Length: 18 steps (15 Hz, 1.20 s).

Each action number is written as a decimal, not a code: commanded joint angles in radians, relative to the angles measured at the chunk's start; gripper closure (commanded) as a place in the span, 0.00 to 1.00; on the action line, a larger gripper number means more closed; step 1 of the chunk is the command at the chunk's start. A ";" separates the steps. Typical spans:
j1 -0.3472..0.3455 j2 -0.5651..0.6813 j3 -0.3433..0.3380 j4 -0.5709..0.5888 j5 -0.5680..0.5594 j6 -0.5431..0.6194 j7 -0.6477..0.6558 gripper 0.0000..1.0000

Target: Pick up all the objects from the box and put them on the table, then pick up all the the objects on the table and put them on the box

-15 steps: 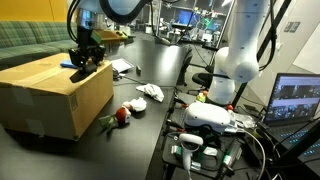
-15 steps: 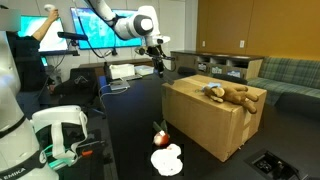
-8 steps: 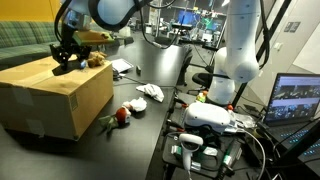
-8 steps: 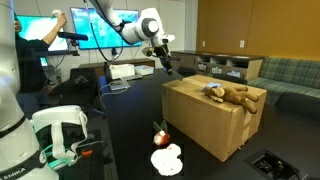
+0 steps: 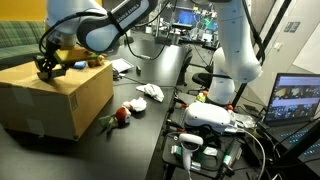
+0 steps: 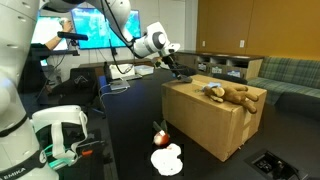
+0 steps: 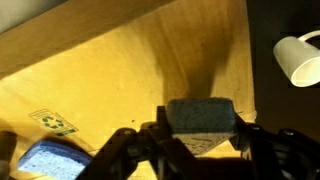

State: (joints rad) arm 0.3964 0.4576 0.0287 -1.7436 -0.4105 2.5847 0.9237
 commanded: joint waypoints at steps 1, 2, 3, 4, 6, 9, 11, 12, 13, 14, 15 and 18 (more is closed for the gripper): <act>0.073 0.103 -0.092 0.121 -0.072 0.015 0.106 0.65; 0.085 0.119 -0.107 0.140 -0.078 0.009 0.120 0.65; 0.097 0.130 -0.120 0.151 -0.086 0.008 0.138 0.65; 0.105 0.137 -0.128 0.159 -0.088 0.004 0.144 0.65; 0.117 0.140 -0.140 0.171 -0.087 -0.005 0.145 0.65; 0.122 0.128 -0.141 0.177 -0.080 -0.029 0.129 0.23; 0.122 0.118 -0.139 0.176 -0.081 -0.043 0.123 0.07; 0.121 0.112 -0.138 0.175 -0.084 -0.050 0.117 0.01; 0.124 0.110 -0.143 0.177 -0.090 -0.055 0.126 0.00; 0.123 0.118 -0.141 0.191 -0.090 -0.064 0.124 0.00; 0.122 0.116 -0.139 0.193 -0.089 -0.076 0.124 0.00; 0.110 0.094 -0.119 0.185 -0.075 -0.126 0.096 0.00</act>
State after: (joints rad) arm 0.5110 0.5754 -0.0966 -1.5687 -0.4773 2.5142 1.0402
